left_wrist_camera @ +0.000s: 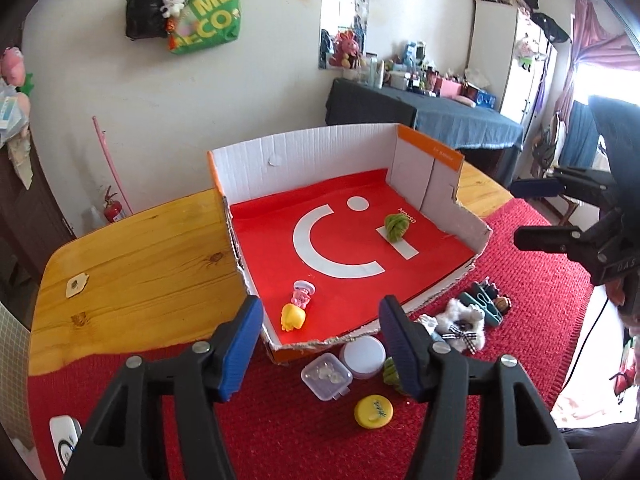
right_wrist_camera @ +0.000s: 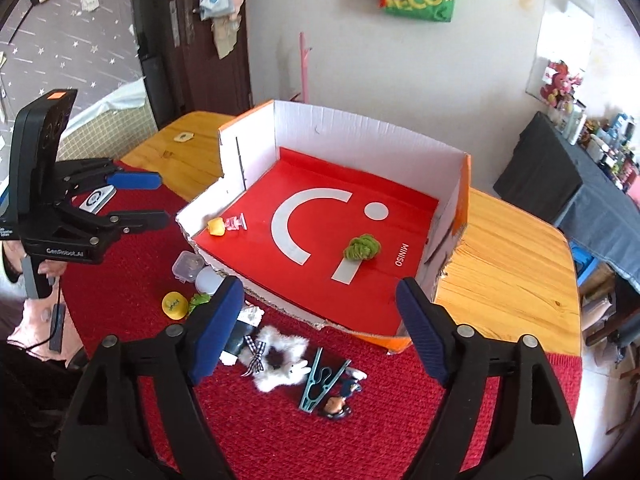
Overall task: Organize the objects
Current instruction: 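Withdraw both tools from the box back toward the remaining items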
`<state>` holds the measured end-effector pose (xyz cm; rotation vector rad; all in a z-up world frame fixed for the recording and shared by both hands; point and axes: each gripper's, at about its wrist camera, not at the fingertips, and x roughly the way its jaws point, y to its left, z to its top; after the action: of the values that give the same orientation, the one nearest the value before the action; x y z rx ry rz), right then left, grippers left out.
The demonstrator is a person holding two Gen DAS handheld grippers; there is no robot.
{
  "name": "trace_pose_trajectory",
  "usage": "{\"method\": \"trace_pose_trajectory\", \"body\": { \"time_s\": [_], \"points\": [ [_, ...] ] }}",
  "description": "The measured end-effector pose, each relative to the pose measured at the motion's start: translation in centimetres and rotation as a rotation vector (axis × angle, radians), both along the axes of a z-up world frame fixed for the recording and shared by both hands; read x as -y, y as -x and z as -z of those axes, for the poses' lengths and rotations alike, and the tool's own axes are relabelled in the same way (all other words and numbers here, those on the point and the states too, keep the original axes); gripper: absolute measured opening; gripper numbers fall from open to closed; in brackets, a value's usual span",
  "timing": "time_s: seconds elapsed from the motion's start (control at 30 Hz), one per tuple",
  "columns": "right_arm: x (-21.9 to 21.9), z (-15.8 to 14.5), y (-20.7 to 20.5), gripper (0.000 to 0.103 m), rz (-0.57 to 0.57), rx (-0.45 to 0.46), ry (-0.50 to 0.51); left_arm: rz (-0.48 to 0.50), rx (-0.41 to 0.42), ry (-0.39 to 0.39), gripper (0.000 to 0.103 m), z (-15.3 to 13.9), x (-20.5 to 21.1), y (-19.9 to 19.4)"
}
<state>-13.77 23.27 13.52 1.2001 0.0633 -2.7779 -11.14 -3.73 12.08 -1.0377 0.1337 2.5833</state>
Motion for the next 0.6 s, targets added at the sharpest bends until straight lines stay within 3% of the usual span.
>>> {"method": "trace_pose_trajectory", "body": {
  "time_s": [0.13, 0.37, 0.6],
  "points": [
    [0.5, 0.6, -1.3, 0.081, 0.038, -0.041, 0.013, -0.027, -0.027, -0.021, 0.068, 0.1, 0.2, -1.3],
    [1.4, 1.8, -3.9, 0.089, 0.17, -0.188, -0.005, -0.09, -0.083, -0.056, 0.077, 0.9, 0.7, -3.2],
    [2.1, 3.4, -5.4, 0.092, 0.261, -0.257, -0.005, -0.156, -0.127, -0.059, 0.084, 2.3, 0.4, -4.9]
  ]
}}
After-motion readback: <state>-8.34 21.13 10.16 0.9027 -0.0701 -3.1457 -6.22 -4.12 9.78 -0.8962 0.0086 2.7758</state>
